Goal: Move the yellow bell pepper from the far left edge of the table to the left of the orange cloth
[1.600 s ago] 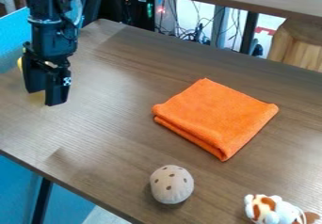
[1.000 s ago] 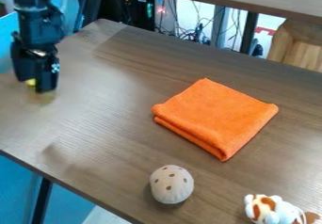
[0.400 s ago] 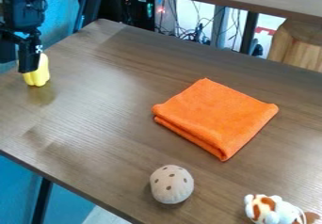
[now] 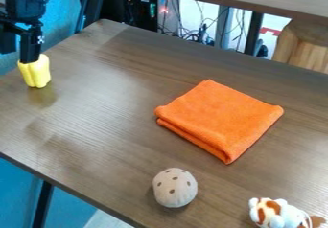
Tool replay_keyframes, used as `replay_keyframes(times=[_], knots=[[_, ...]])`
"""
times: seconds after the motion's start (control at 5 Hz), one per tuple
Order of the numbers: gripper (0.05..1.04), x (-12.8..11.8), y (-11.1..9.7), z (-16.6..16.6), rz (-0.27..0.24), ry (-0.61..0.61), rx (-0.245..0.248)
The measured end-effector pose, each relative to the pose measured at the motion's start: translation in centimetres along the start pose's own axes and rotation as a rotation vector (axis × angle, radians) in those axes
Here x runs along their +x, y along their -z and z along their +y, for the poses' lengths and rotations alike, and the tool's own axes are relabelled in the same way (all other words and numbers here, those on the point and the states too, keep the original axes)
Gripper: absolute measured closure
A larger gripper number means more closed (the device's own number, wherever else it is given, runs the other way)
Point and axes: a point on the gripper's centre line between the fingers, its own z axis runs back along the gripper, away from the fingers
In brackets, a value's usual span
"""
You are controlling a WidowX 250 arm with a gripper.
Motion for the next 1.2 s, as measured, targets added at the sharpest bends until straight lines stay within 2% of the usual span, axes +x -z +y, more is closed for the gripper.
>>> replay_keyframes(times=[0.4, 0.8, 1.2], knots=[[0.083, 0.5, -0.2, 1.2, 0.019, -0.015, 0.048], [0.083, 1.6, 0.1, 1.9, -0.007, 0.023, 0.065], [0.083, 3.5, 1.3, 2.2, -0.021, 0.039, 0.028]])
